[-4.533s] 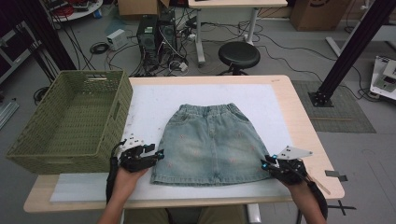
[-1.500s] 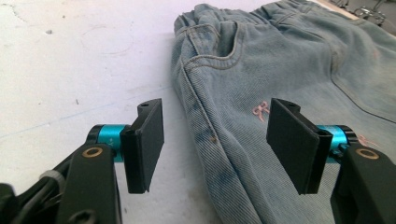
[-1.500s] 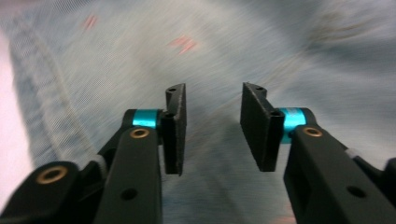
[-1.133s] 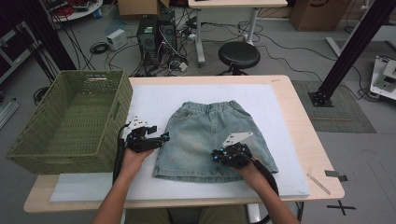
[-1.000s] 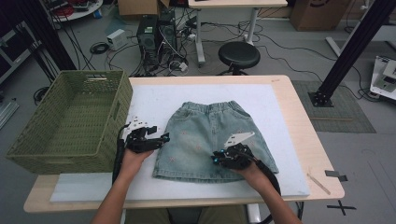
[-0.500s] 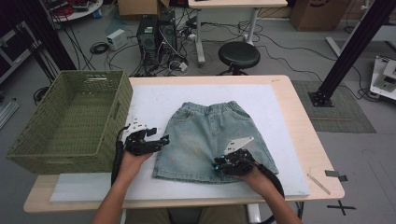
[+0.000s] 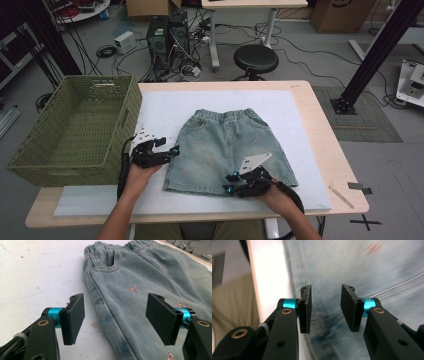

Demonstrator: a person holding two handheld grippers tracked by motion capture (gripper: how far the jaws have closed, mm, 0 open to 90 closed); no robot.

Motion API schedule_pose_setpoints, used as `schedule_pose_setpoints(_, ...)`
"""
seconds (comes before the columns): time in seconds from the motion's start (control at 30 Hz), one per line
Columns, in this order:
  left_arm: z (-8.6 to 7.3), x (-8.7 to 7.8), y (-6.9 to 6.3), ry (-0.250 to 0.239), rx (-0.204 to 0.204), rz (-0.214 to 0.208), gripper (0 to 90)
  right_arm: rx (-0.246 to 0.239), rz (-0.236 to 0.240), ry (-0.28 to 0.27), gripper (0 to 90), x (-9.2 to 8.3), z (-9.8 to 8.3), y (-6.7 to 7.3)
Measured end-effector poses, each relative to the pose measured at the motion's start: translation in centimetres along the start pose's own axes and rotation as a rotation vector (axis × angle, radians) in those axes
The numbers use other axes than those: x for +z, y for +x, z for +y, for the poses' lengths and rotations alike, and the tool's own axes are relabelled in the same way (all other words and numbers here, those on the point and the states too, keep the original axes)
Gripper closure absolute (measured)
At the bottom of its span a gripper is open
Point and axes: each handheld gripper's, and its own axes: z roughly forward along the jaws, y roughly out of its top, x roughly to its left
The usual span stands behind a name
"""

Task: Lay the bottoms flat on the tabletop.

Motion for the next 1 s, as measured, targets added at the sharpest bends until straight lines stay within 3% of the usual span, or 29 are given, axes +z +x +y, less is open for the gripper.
schedule_pose_setpoints(0.07,-0.1,-0.2,0.0,-0.006,-0.010,-0.004,28.5,0.023,-0.035,-0.047,53.6,-0.7,0.0,-0.5)
schedule_pose_setpoints(0.2,-0.3,-0.7,-0.2,-0.009,-0.008,-0.013,26.1,0.049,-0.244,-0.103,39.7,-2.6,-0.3,-1.7)
schedule_pose_setpoints(0.33,-0.2,-1.2,-0.7,-0.021,0.010,-0.027,25.9,0.125,-0.452,-0.097,22.8,-4.5,-0.9,-3.0)
schedule_pose_setpoints(0.43,-0.3,-1.5,-1.1,-0.020,0.025,-0.026,25.9,0.173,-0.581,-0.084,21.2,-5.6,-1.4,-3.9)
schedule_pose_setpoints(0.57,-0.3,-1.7,-1.5,-0.019,0.042,-0.038,25.9,0.211,-0.619,-0.122,21.1,-7.0,-1.9,-4.6)
schedule_pose_setpoints(0.67,-0.1,-1.9,-1.7,-0.026,0.045,-0.045,25.9,0.215,-0.613,-0.132,21.2,-7.6,-2.1,-4.9)
schedule_pose_setpoints(1.0,-0.3,-1.6,-1.9,-0.009,0.050,-0.042,25.9,0.231,-0.531,-0.155,21.2,-8.2,-2.9,-4.7)
